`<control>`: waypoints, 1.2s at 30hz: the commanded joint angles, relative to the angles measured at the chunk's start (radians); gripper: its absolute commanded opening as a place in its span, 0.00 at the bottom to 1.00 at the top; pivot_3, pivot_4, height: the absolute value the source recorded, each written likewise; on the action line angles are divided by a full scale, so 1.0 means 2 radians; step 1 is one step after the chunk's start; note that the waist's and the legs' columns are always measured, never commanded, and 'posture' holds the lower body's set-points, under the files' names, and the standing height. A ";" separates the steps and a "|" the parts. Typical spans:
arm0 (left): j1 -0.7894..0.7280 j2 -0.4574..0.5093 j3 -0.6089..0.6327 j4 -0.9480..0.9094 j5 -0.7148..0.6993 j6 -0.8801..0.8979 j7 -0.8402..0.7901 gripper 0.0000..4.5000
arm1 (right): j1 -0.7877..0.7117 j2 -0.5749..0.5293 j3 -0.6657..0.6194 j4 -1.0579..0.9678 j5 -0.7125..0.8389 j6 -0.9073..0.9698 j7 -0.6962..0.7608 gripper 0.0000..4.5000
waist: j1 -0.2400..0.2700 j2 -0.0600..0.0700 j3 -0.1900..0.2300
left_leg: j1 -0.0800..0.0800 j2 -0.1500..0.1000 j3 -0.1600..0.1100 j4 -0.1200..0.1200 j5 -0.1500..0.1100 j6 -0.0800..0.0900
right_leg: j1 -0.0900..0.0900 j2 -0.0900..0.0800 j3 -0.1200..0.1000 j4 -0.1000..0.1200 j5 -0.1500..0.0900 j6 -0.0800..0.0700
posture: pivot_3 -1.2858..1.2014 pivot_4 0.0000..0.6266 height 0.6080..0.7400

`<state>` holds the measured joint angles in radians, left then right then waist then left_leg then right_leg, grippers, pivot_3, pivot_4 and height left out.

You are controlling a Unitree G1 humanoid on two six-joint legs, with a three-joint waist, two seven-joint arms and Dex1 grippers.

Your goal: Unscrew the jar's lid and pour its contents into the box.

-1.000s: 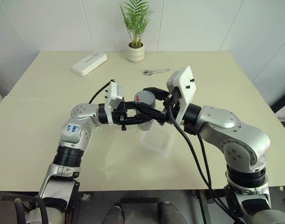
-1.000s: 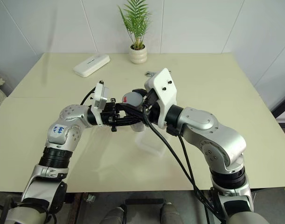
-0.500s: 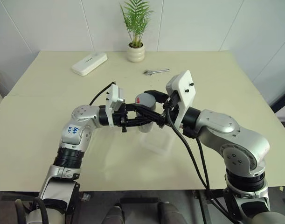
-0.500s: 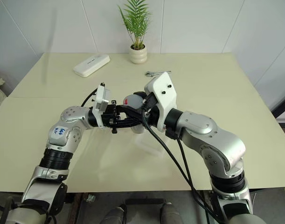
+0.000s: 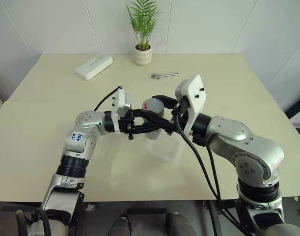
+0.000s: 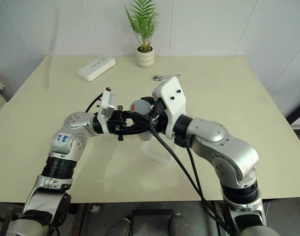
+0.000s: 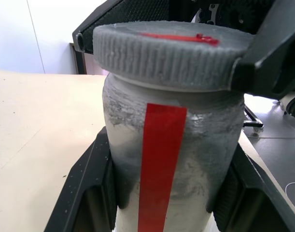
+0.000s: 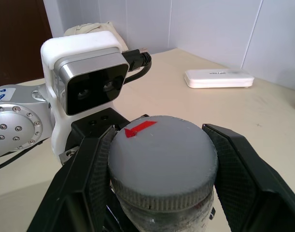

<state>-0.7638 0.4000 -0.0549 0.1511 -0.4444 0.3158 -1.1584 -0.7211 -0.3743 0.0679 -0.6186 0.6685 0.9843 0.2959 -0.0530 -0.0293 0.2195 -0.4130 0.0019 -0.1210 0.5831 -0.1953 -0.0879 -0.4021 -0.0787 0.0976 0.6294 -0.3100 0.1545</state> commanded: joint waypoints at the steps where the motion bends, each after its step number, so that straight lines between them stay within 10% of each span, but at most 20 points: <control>1: 0.004 -0.015 -0.049 -0.035 0.004 -0.004 -0.032 0.44 | -0.015 0.003 -0.024 -0.001 -0.031 -0.022 -0.032 0.57 | 0.000 0.000 0.000 | 0.000 0.000 0.000 0.000 0.000 0.000 | 0.000 0.000 0.000 0.000 0.000 0.000 | 0.52 0.24 1.00; 3: 0.004 -0.016 -0.049 -0.034 0.005 -0.004 -0.033 0.44 | -0.015 0.004 -0.023 -0.002 -0.029 -0.022 -0.030 0.57 | 0.000 0.000 0.000 | 0.000 0.000 0.000 0.000 0.000 0.000 | 0.000 0.000 0.000 0.000 0.000 0.000 | 0.52 0.24 1.00; 6: 0.003 -0.015 -0.049 -0.032 0.005 -0.006 -0.033 0.44 | -0.018 0.007 -0.025 0.001 -0.031 -0.023 -0.034 0.84 | 0.002 0.000 0.000 | 0.000 0.000 0.000 0.000 0.000 0.000 | 0.000 0.000 0.000 0.000 0.000 0.000 | 0.52 0.24 1.00; 36: -0.046 -0.010 -0.016 0.058 0.005 -0.031 -0.051 0.44 | -0.015 -0.052 -0.050 -0.011 0.007 -0.004 0.026 0.84 | 0.000 0.000 0.000 | 0.000 0.000 0.000 -0.001 0.000 0.000 | 0.000 0.000 0.000 -0.001 0.000 0.000 | 0.52 0.24 1.00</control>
<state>-0.8203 0.3719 -0.1016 0.2656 -0.4350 0.2783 -1.2440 -0.7307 -0.4622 -0.0058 -0.6199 0.6635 0.9838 0.3260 -0.0521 -0.0291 0.2195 -0.4132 0.0019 -0.1211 0.5808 -0.1952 -0.0877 -0.4022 -0.0788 0.0975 0.6274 -0.3102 0.1542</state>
